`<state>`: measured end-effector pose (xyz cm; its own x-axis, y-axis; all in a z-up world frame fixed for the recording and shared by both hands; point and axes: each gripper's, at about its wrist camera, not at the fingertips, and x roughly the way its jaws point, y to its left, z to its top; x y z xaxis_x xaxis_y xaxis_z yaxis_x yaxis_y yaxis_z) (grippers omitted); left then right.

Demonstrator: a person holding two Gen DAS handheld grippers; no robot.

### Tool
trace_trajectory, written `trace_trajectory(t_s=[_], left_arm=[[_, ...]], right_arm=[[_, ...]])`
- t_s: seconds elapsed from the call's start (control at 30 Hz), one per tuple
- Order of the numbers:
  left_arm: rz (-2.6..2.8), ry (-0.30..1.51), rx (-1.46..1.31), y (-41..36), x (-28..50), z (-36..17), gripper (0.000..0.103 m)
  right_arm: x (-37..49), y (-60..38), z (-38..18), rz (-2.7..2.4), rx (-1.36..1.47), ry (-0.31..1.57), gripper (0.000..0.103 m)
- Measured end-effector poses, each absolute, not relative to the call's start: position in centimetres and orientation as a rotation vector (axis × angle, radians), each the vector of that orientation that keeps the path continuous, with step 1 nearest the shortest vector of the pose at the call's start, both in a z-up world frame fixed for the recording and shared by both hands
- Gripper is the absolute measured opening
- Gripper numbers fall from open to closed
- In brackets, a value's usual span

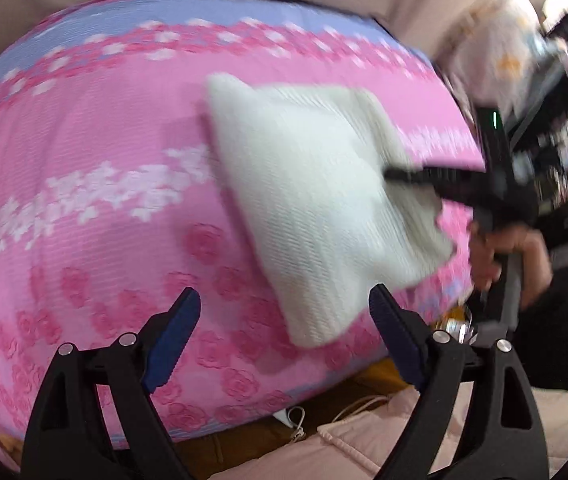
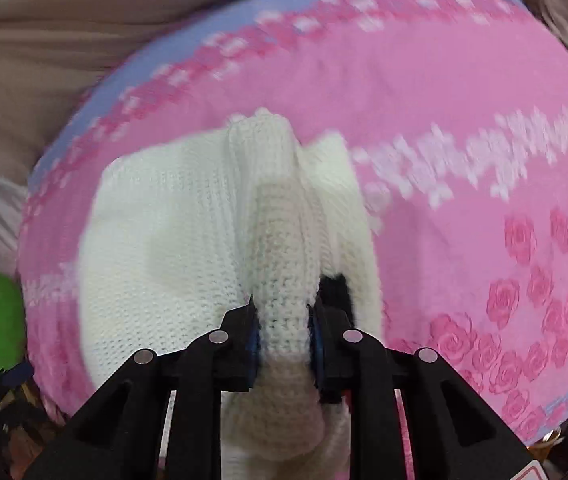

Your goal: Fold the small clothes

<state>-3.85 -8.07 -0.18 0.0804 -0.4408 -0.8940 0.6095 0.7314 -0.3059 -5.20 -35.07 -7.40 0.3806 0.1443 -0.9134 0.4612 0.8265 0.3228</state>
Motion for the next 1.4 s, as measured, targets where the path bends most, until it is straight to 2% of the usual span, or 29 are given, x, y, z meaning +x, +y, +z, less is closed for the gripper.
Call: trace_trajectory(t_s=[0.1,0.2,0.27,0.33,0.43,0.47,0.5,0.53,0.63,0.73,0.83,0.9,0.93,1.0,1.07,1.13,1.23,1.3,1.33,1.4], left_arm=[[-0.827,1.274,0.252,-10.3,-5.1,-1.3,0.084],[-0.799,1.29,0.265,-11.1,-5.2,-2.2,0.084],[-0.755,1.31,0.239,-11.0,-4.9,-3.0,0.086],[-0.725,1.334,0.21,-10.8,-4.8,-3.8,0.086],[-0.694,1.385,0.19,-11.0,-4.6,-5.6,0.086],[-0.689,1.398,0.197,-11.2,-4.6,-6.1,0.086],[-0.691,1.414,0.216,-11.5,-4.8,-6.7,0.086],[-0.687,1.425,0.233,-11.6,-4.9,-7.0,0.085],[-0.663,1.454,0.243,-11.4,-4.9,-7.9,0.084],[-0.645,1.477,0.241,-11.4,-4.8,-8.8,0.085],[-0.658,1.452,0.274,-11.6,-5.0,-8.0,0.083],[-0.684,1.372,0.27,-11.5,-5.1,-5.6,0.083],[-0.698,1.335,0.252,-11.3,-5.0,-4.3,0.083],[-0.712,1.268,0.207,-10.8,-4.4,-2.1,0.085],[-0.699,1.215,0.165,-10.9,-3.4,-0.7,0.087],[-0.667,1.193,0.138,-11.6,-2.0,-0.5,0.087],[-0.614,1.182,0.163,-13.8,-0.5,-1.6,0.087],[-0.584,1.191,0.192,-14.8,0.3,-2.6,0.087],[-0.569,1.196,0.207,-15.2,0.4,-2.9,0.087],[-0.537,1.199,0.23,-15.4,0.8,-3.3,0.087]], right_arm=[[-6.0,-35.9,-6.8,-0.168,0.707,1.107,0.024],[-6.3,-35.4,-5.7,-0.138,0.704,1.109,0.034],[-7.5,-35.0,-5.3,-0.129,0.698,1.116,0.05],[-9.1,-34.8,-5.2,-0.122,0.696,1.122,0.057],[-11.2,-34.7,-5.9,-0.105,0.707,1.139,0.059],[-11.5,-34.4,-6.2,-0.093,0.701,1.149,0.054],[-11.5,-34.1,-6.7,-0.08,0.676,1.167,0.044],[-11.3,-33.8,-7.1,-0.085,0.655,1.187,0.018],[-12.5,-34.7,-5.2,-0.056,0.75,1.102,0.015],[-14.5,-35.5,-3.3,-0.083,0.693,1.057,0.015],[-14.9,-35.6,-9.1,-0.159,0.614,1.235,0.015],[-15.4,-36.1,-9.9,-0.149,0.707,1.23,0.019],[-15.4,-36.2,-9.1,-0.15,0.712,1.22,0.026],[-15.4,-36.4,-6.4,-0.178,0.681,1.165,0.031],[-14.9,-36.8,-4.0,-0.188,0.625,1.111,0.044],[-13.5,-37.3,-2.7,-0.202,0.584,1.058,0.052],[-9.5,-37.3,-3.5,-0.187,0.569,1.051,0.052],[-6.9,-37.1,-5.3,-0.179,0.553,1.095,0.047],[-5.8,-37.1,-6.3,-0.165,0.552,1.121,0.024],[-5.0,-36.8,-6.2,-0.165,0.553,1.118,0.018]])
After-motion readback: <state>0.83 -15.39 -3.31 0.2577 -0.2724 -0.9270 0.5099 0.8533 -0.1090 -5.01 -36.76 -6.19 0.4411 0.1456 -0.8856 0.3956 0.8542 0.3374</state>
